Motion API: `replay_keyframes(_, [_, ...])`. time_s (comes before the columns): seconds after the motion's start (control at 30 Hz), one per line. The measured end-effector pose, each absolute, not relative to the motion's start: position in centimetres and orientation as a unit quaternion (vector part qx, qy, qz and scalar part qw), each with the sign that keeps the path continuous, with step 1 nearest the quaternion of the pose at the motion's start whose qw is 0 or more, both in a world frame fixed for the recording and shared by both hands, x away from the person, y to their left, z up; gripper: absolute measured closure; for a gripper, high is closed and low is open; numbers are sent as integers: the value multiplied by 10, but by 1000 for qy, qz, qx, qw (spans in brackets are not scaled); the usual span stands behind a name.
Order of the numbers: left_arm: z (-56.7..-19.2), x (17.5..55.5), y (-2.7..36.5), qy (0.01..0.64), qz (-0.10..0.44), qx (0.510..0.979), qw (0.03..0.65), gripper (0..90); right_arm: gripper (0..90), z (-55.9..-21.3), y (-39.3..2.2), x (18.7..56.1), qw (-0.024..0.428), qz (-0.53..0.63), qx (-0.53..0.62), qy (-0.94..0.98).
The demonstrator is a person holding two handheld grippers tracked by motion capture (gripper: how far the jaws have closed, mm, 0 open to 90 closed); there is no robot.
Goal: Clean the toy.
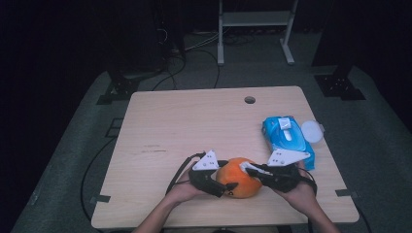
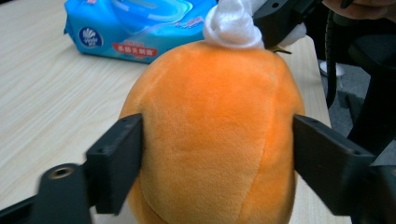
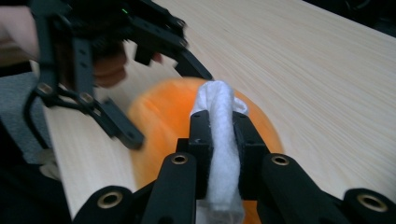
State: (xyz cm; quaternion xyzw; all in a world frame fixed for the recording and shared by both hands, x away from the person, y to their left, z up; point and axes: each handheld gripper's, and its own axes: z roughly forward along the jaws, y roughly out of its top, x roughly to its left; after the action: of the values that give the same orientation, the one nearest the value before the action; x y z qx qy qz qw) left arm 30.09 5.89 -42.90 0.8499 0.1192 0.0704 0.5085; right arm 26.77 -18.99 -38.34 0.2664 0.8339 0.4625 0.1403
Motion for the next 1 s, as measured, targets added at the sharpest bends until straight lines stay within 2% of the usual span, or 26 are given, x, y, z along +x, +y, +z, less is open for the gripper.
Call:
replay_keyframes(0.13, [-428, 292, 54, 78, 98, 859, 496, 258, 797, -379, -178, 261, 135, 469, 242, 838])
replay_keyframes(0.3, [-429, 294, 59, 82, 92, 855, 504, 258, 797, -377, -183, 262, 150, 461, 241, 841])
replay_keyframes(0.43, [-427, 304, 62, 139, 61, 842, 518, 128, 798, -378, -198, 266, 157, 455, 260, 837])
replay_keyframes(0.47, [-428, 307, 62, 152, 48, 839, 521, 131, 799, -378, -201, 267, 158, 454, 265, 836])
replay_keyframes(0.53, [-429, 307, 61, 152, 40, 835, 528, 204, 799, -377, -205, 268, 158, 455, 270, 834])
replay_keyframes(0.67, [-425, 298, 54, 122, 70, 843, 520, 292, 800, -376, -197, 265, 155, 458, 260, 836])
replay_keyframes(0.83, [-424, 285, 47, 77, 107, 859, 495, 299, 800, -376, -171, 252, 155, 456, 219, 849])
replay_keyframes(1.0, [-429, 290, 53, 79, 102, 858, 497, 299, 800, -375, -176, 255, 162, 453, 221, 849])
